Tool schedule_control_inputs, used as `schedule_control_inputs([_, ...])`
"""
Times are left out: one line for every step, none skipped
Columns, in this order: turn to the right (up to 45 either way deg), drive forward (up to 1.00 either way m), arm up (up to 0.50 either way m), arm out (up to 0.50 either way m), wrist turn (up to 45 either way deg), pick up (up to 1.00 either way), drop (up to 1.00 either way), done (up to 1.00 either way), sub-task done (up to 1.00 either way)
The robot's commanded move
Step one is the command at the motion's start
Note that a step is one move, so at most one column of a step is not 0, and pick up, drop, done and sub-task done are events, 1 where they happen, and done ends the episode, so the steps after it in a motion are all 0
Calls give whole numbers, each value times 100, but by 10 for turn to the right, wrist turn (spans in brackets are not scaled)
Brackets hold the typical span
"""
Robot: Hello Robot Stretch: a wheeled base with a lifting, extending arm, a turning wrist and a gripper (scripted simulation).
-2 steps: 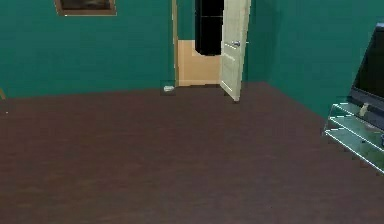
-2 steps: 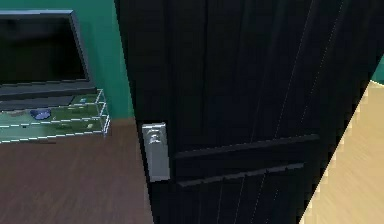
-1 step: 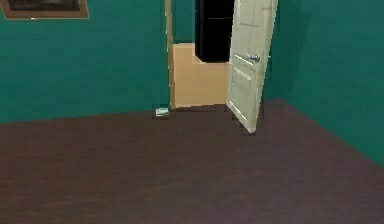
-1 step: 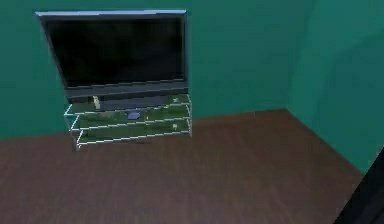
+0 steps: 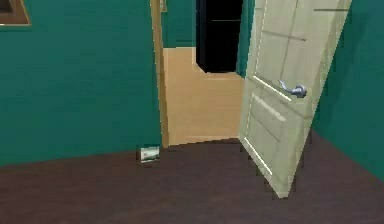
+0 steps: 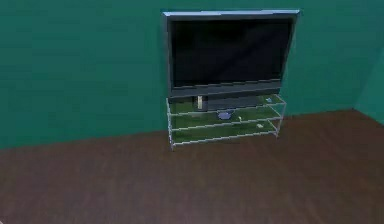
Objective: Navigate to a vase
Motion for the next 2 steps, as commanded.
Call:
schedule_control_inputs([0, 100, 0, 0, 0, 0, 0, 0, 0])
schedule_control_inputs([0, 70, 0, 0, 0, 0, 0, 0, 0])
